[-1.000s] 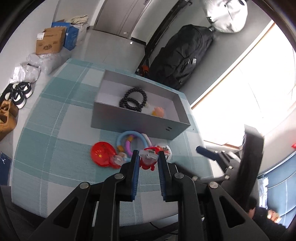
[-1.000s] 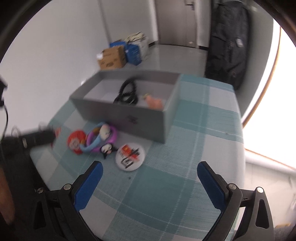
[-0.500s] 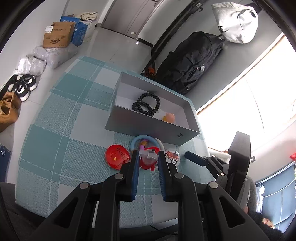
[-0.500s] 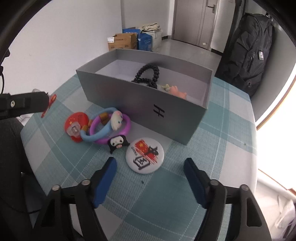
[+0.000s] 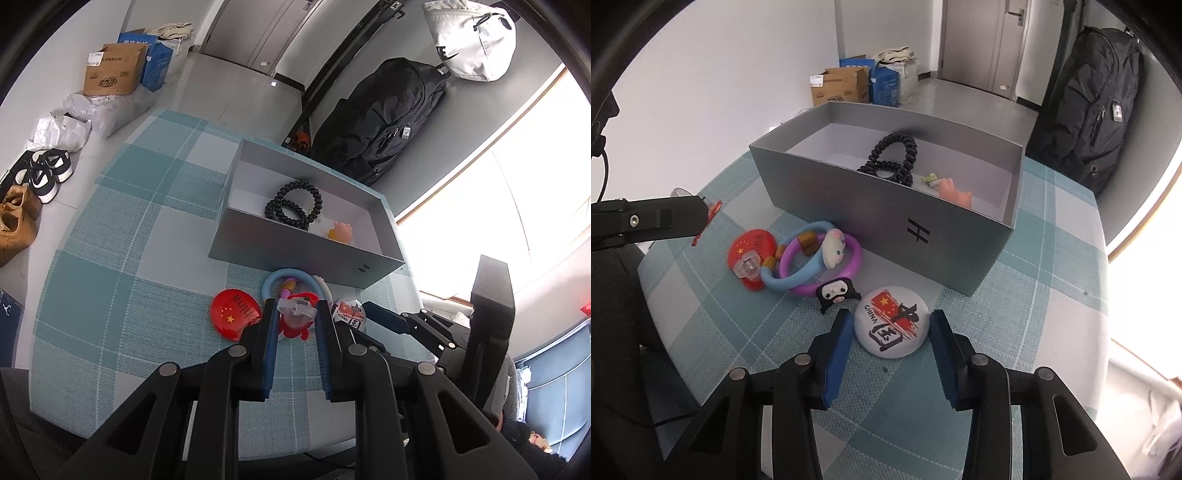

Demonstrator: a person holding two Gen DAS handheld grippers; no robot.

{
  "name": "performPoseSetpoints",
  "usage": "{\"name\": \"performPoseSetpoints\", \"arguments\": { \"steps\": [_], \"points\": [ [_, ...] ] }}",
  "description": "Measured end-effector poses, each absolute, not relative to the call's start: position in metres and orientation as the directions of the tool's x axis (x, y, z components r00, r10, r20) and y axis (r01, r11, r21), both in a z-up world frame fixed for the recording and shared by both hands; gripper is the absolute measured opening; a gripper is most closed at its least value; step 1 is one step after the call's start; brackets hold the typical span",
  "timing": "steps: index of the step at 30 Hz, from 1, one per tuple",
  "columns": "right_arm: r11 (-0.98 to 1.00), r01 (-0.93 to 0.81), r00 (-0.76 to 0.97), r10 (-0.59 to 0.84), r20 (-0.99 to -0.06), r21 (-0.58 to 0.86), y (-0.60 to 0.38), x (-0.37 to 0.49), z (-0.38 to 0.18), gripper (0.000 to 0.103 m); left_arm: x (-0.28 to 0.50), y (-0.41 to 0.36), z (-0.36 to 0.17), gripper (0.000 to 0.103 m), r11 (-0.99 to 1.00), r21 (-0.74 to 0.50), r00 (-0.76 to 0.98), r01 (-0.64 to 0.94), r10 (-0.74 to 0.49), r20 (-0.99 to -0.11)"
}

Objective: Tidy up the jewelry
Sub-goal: 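Grasp the small red charm with the left gripper while the right gripper approaches the round badge, then carry red charm and white badge into the grey box and open both grippers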

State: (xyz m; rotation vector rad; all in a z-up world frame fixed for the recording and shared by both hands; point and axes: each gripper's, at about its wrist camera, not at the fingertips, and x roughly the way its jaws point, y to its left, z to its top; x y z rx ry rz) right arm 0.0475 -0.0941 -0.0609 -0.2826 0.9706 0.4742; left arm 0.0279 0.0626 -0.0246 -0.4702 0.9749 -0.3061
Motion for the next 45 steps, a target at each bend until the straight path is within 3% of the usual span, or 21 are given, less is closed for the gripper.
{"name": "performPoseSetpoints", "arguments": {
  "steps": [11,28,45],
  "points": [
    [0.895,-0.439,0.512,0.324,-0.796,0.082,-0.125,0.049,-0.04,0.041,0.023,0.05,-0.02,0.014,0.898,-0.435,0.55,0.061,-0.394,-0.737],
    [0.856,-0.472,0.592,0.484,-0.645,0.209,-0.127,0.059,0.031,0.041,0.048,0.036,0.016,0.014,0.935,-0.333,0.596,0.121,-0.337,-0.729],
    [0.844,-0.452,0.563,0.52,-0.642,0.287,-0.134,0.134,0.027,0.041,0.116,0.029,-0.005,0.014,0.927,-0.337,0.543,0.166,-0.371,-0.753]
  ]
}}
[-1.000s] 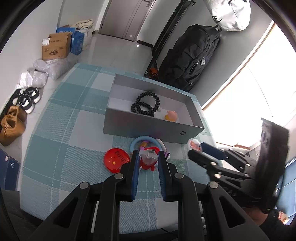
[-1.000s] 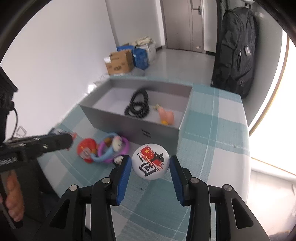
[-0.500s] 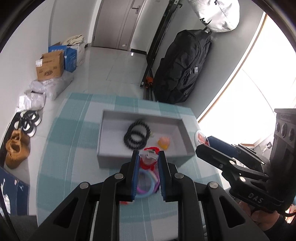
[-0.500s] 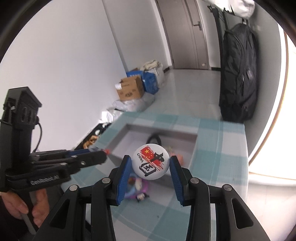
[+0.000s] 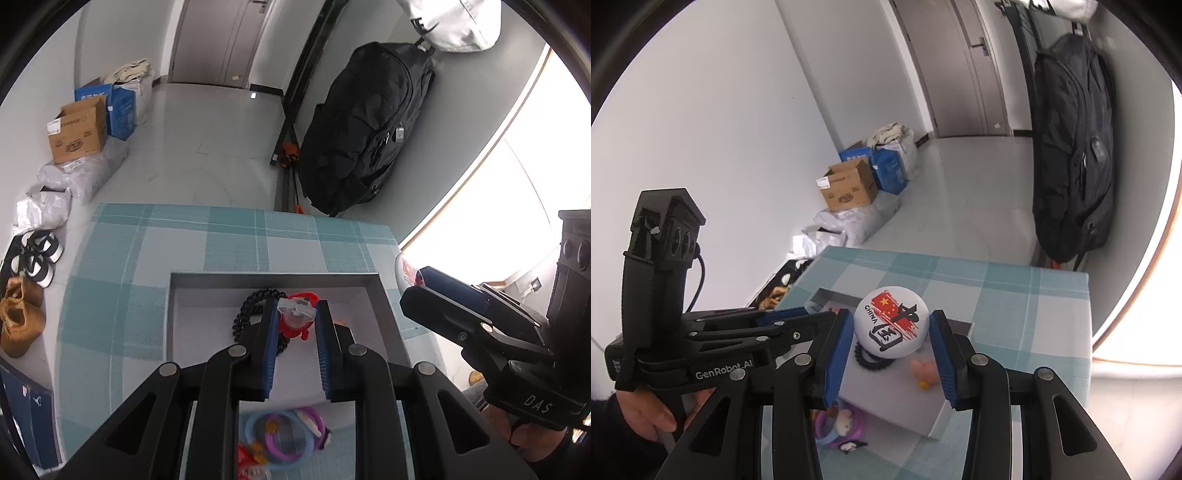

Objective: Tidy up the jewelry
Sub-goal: 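Carry red charm and white badge into the grey box and open both grippers, then withdraw the left gripper and grasp the clear pacifier charm beside the red badge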

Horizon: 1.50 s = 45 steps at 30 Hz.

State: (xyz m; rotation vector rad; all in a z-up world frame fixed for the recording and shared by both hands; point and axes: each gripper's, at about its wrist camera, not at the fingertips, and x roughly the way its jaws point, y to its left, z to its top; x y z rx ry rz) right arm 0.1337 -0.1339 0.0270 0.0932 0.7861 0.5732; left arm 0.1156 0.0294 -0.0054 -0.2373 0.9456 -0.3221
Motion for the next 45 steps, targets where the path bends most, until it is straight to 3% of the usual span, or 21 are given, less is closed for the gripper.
{"name": "performPoseSetpoints", "arguments": {
  "steps": [16,29,32,33,34,35,39,45],
  "points": [
    [0.836,-0.412,0.512,0.542,-0.667,0.363,-0.146,0.161,0.0,0.041,0.14,0.025,-0.021,0.014,0.909,-0.377,0.482,0.18,-0.416,-0.771],
    [0.849,-0.407,0.529,0.52,-0.671,0.337,-0.145,0.153,0.002,0.046,0.142,0.032,-0.029,0.015,0.89,-0.437,0.451,0.129,-0.446,-0.773],
    [0.852,-0.409,0.568,0.519,-0.639,0.328,-0.15,0.145,0.01,0.063,0.143,0.032,-0.027,0.021,0.875,-0.465,0.443,0.134,-0.473,-0.761],
    [0.853,-0.41,0.587,0.518,-0.623,0.323,-0.153,0.141,0.014,0.07,0.141,0.032,-0.024,0.033,0.866,-0.477,0.444,0.148,-0.49,-0.75],
    [0.859,-0.404,0.601,0.509,-0.616,0.315,-0.155,0.139,0.016,0.075,0.139,0.031,-0.022,0.051,0.868,-0.471,0.45,0.158,-0.488,-0.748],
    [0.864,-0.397,0.615,0.5,-0.609,0.309,-0.158,0.136,0.018,0.082,0.137,0.031,-0.019,0.058,0.871,-0.464,0.464,0.162,-0.483,-0.743],
    [0.881,-0.362,0.63,0.471,-0.617,0.303,-0.163,0.134,0.017,0.094,0.13,0.029,-0.011,0.06,0.88,-0.44,0.49,0.176,-0.466,-0.736],
    [0.887,-0.361,0.649,0.461,-0.605,0.288,-0.163,0.121,0.018,0.103,0.117,0.03,-0.004,0.06,0.921,-0.357,0.516,0.158,-0.385,-0.765]
  ]
}}
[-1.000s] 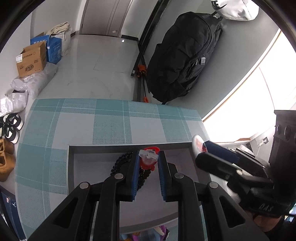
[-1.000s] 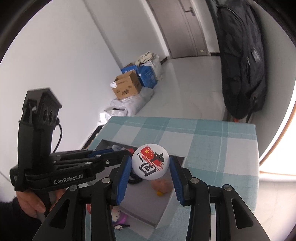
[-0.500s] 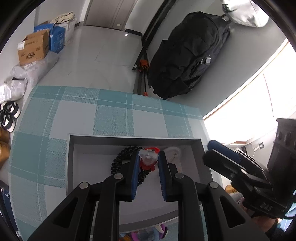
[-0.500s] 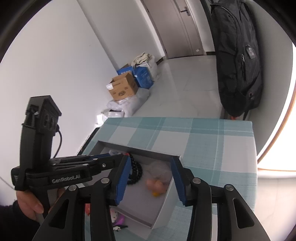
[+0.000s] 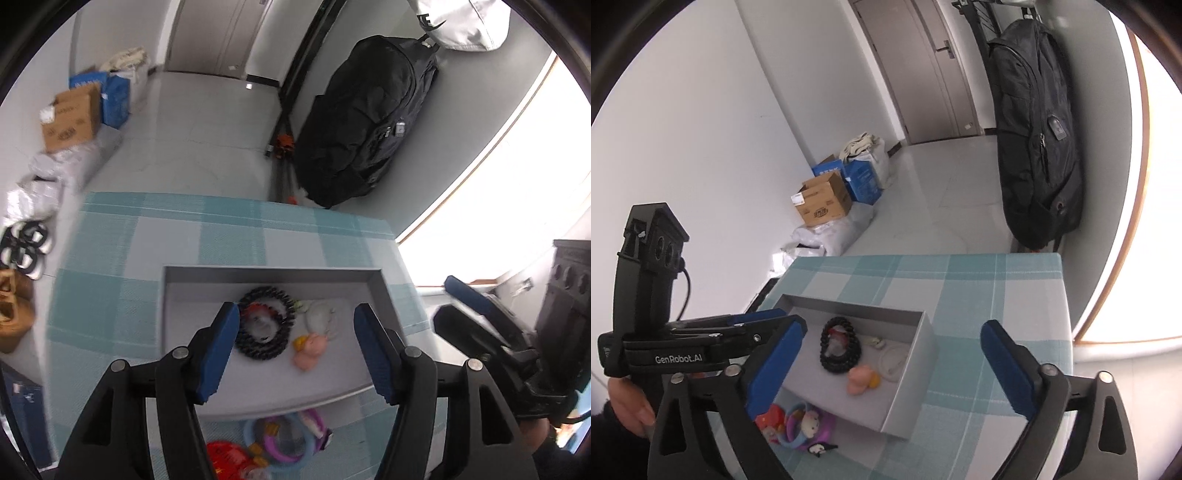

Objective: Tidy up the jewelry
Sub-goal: 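Withdraw the left gripper and grasp the clear pacifier charm beside the red badge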

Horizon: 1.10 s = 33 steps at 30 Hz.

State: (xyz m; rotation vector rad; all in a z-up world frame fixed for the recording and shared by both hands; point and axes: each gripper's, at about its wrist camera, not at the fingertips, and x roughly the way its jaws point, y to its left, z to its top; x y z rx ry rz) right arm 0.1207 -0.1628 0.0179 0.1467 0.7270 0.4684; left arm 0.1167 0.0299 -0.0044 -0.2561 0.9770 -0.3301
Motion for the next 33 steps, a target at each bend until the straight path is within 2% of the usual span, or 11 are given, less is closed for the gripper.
{"name": "performPoseSetpoints", "arguments": {
  "steps": [5,15,17,18,19,26,33],
  "points": [
    [0.882,-0.398,0.664,0.467,-0.584,0.253,-0.152,0.106,0.02,0.103,0.099,0.038,0.001,0.06,0.937,-0.322,0.547,0.134,-0.341,-0.765],
    [0.882,-0.423,0.651,0.454,-0.608,0.205,-0.14,0.079,0.015,0.103,0.068,0.06,-0.003,0.061,0.954,-0.29,0.567,0.083,-0.284,-0.773],
    [0.885,-0.419,0.648,0.447,-0.617,0.201,-0.14,0.076,0.013,0.103,0.064,0.064,-0.006,0.064,0.953,-0.293,0.563,0.076,-0.284,-0.776],
    [0.888,-0.414,0.646,0.442,-0.622,0.201,-0.139,0.074,0.011,0.103,0.06,0.067,-0.008,0.068,0.953,-0.297,0.563,0.067,-0.281,-0.777],
    [0.888,-0.412,0.645,0.441,-0.624,0.202,-0.139,0.073,0.011,0.103,0.058,0.069,-0.01,0.071,0.952,-0.301,0.563,0.062,-0.283,-0.777],
    [0.896,-0.394,0.632,0.425,-0.647,0.204,-0.139,0.064,0.003,0.103,0.046,0.075,-0.024,0.072,0.947,-0.315,0.531,0.057,-0.297,-0.794],
    [0.904,-0.368,0.626,0.413,-0.661,0.216,-0.143,0.062,-0.003,0.103,0.036,0.068,-0.022,0.072,0.927,-0.338,0.568,0.16,-0.367,-0.736]
  ]
}}
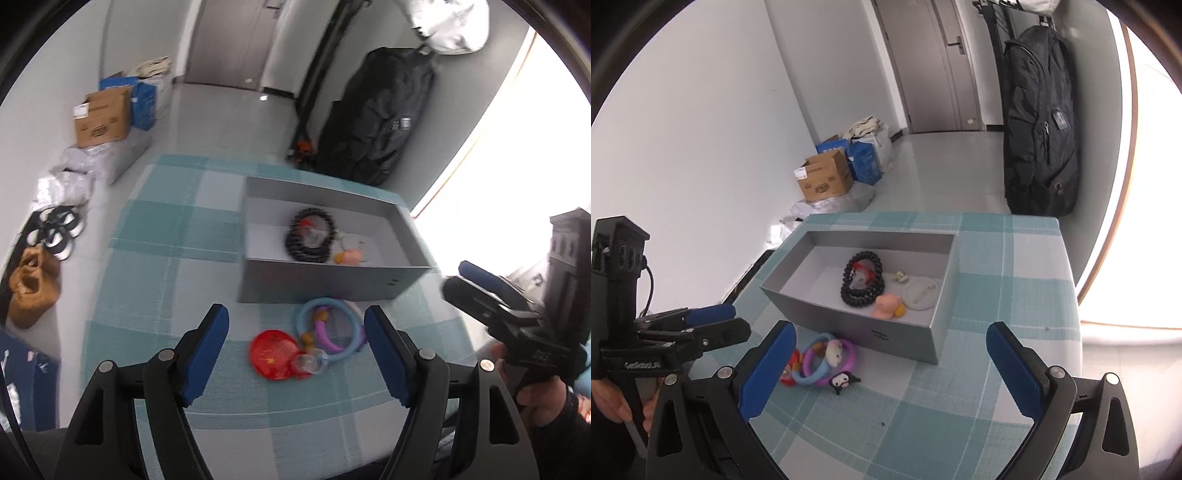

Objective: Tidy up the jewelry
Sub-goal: 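Withdraw the left gripper and grasp the clear pacifier charm beside the red badge, then lift the pacifier charm with the left gripper while the right gripper grasps the blue beaded ring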

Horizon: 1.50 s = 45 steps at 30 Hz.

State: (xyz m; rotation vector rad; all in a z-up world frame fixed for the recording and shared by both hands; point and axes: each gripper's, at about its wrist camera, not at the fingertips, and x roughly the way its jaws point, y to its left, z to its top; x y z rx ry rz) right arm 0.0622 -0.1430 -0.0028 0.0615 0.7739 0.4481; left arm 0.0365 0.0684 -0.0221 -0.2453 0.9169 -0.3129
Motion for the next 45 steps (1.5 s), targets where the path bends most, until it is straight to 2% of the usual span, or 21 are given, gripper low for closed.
{"name": "performPoseSetpoints", "arguments": {
  "steps": [3,5,6,7,12,15,16,20,31,37,45],
  "points": [
    [0.906,-0.359,0.624,0.411,-0.665,0.223,-0.146,0.062,-0.004,0.103,0.035,0.058,-0.034,0.072,0.934,-0.299,0.538,0.196,-0.358,-0.763],
    [0.907,-0.357,0.622,0.409,-0.667,0.223,-0.146,0.061,-0.005,0.103,0.038,0.052,-0.045,0.062,0.944,-0.272,0.508,0.185,-0.329,-0.796],
    [0.907,-0.357,0.623,0.409,-0.667,0.223,-0.147,0.061,-0.005,0.103,0.039,0.051,-0.048,0.051,0.944,-0.271,0.495,0.19,-0.33,-0.804],
    [0.907,-0.357,0.623,0.409,-0.667,0.223,-0.147,0.061,-0.005,0.103,0.04,0.051,-0.049,0.044,0.945,-0.267,0.489,0.19,-0.327,-0.809],
    [0.906,-0.356,0.625,0.412,-0.663,0.227,-0.151,0.058,-0.004,0.103,0.036,0.046,-0.049,0.041,0.941,-0.258,0.481,0.218,-0.334,-0.811],
    [0.907,-0.354,0.627,0.412,-0.661,0.229,-0.152,0.058,-0.003,0.103,0.034,0.043,-0.051,0.022,0.937,-0.259,0.461,0.233,-0.341,-0.819],
    [0.907,-0.354,0.628,0.413,-0.66,0.23,-0.153,0.058,-0.003,0.103,0.034,0.04,-0.055,0.019,0.937,-0.259,0.449,0.236,-0.341,-0.826],
    [0.906,-0.355,0.63,0.415,-0.657,0.232,-0.153,0.057,-0.002,0.103,0.034,0.041,-0.053,0.014,0.94,-0.252,0.45,0.228,-0.331,-0.829],
    [0.905,-0.363,0.622,0.411,-0.667,0.219,-0.151,0.056,-0.003,0.103,0.034,0.056,-0.055,0.014,0.919,-0.361,0.402,0.157,-0.394,-0.826],
    [0.904,-0.374,0.612,0.408,-0.678,0.207,-0.147,0.055,-0.007,0.103,0.031,0.066,-0.041,0.014,0.89,-0.432,0.44,0.149,-0.451,-0.777],
    [0.891,-0.416,0.578,0.412,-0.705,0.18,-0.129,0.049,-0.017,0.103,0.038,0.085,-0.037,0.014,0.807,-0.584,0.449,0.092,-0.557,-0.699]
  ]
}}
